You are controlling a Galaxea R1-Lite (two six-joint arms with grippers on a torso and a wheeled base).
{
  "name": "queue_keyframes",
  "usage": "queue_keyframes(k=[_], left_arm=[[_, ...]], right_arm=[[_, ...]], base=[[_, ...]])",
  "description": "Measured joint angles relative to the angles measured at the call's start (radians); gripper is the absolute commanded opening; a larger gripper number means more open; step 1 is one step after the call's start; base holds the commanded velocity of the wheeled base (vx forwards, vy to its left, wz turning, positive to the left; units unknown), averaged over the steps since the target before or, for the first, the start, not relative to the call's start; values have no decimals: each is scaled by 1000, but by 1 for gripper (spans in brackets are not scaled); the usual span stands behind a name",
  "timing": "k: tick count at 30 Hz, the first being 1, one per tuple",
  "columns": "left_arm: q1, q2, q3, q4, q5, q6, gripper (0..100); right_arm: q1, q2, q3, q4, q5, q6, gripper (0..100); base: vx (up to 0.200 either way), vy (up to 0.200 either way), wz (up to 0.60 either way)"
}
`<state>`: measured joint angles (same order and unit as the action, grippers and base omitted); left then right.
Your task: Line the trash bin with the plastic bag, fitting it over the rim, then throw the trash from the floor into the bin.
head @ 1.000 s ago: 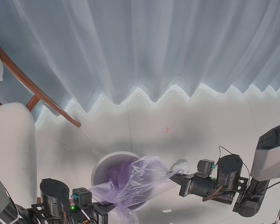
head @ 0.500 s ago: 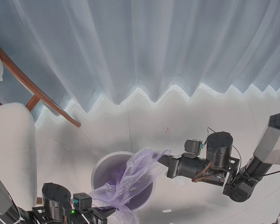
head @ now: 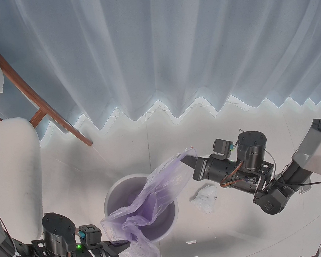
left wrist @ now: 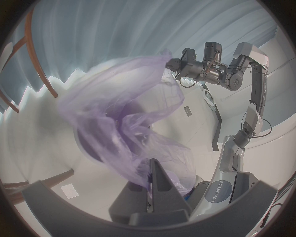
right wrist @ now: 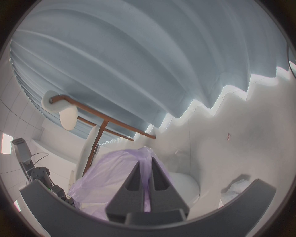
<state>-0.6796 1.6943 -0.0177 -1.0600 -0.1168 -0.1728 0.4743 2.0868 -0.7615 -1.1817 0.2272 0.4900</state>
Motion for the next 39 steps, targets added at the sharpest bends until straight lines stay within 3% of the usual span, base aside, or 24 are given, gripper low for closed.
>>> queue_keyframes(k=[6,13,19,31,39], left_arm=[[27,-33,0,27,-1,-1,0],[58,-55,0,118,10,5,0],[134,-60,-10,123,12,25,0],[186,-27,-41,140,49,31,0],[258,3,-97,140,54,30,0]], right_arm=[[-34,19,-43,-1,-9,20,0],[-82,66,-101,-4,-10,104,0],[-103,120,-134,-6,-10,109,0],[-126,216,-161,-11,-10,111,0],[-116,265,-169,-102,-10,140,0]], base=[[0,0,0],[0,0,0],[0,0,0],[0,0,0],[0,0,0]])
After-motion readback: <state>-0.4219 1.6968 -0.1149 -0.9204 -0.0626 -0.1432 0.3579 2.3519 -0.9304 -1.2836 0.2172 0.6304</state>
